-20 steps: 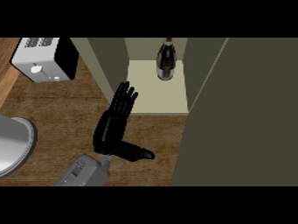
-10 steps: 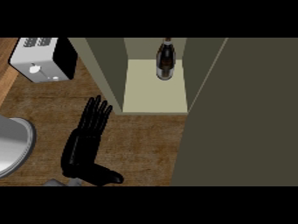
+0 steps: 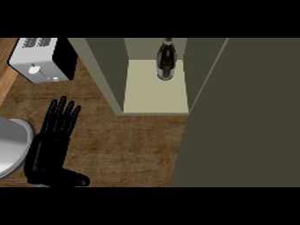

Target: Pick up the wine, place it into the cabinet and close the cabinet

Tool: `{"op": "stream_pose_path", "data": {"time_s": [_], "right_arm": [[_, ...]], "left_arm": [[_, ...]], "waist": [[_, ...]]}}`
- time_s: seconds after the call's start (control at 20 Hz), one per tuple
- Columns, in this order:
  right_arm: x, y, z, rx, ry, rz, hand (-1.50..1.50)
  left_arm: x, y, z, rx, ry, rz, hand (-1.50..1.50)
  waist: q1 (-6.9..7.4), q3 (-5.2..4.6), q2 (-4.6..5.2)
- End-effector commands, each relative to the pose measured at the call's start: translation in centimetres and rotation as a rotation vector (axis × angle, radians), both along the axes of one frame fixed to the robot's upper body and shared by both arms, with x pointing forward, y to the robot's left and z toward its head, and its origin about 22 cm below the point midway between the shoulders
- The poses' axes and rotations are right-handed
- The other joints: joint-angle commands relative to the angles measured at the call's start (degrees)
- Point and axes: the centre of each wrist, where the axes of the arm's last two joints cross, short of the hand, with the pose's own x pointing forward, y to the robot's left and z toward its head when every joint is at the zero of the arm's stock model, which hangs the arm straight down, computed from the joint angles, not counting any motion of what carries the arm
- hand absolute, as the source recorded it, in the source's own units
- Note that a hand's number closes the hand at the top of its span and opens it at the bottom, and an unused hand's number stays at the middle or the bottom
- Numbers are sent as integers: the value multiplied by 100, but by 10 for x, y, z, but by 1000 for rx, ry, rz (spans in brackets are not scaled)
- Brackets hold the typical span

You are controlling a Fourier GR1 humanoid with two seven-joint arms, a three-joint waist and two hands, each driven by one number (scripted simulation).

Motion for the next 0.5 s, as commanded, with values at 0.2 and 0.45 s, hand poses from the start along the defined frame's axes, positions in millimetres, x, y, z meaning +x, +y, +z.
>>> {"op": "stream_pose_path", "data": {"time_s": [0.2, 0.45], "right_arm": [[-25, 7, 48, 122, 3, 105, 150], [-22, 17, 45, 110, -8, 126, 150]], "left_arm": [[-9, 69, 11, 27, -28, 36, -150], [-8, 83, 18, 32, -15, 48, -150]], "waist": [[5, -7, 15], [37, -13, 16]]}}
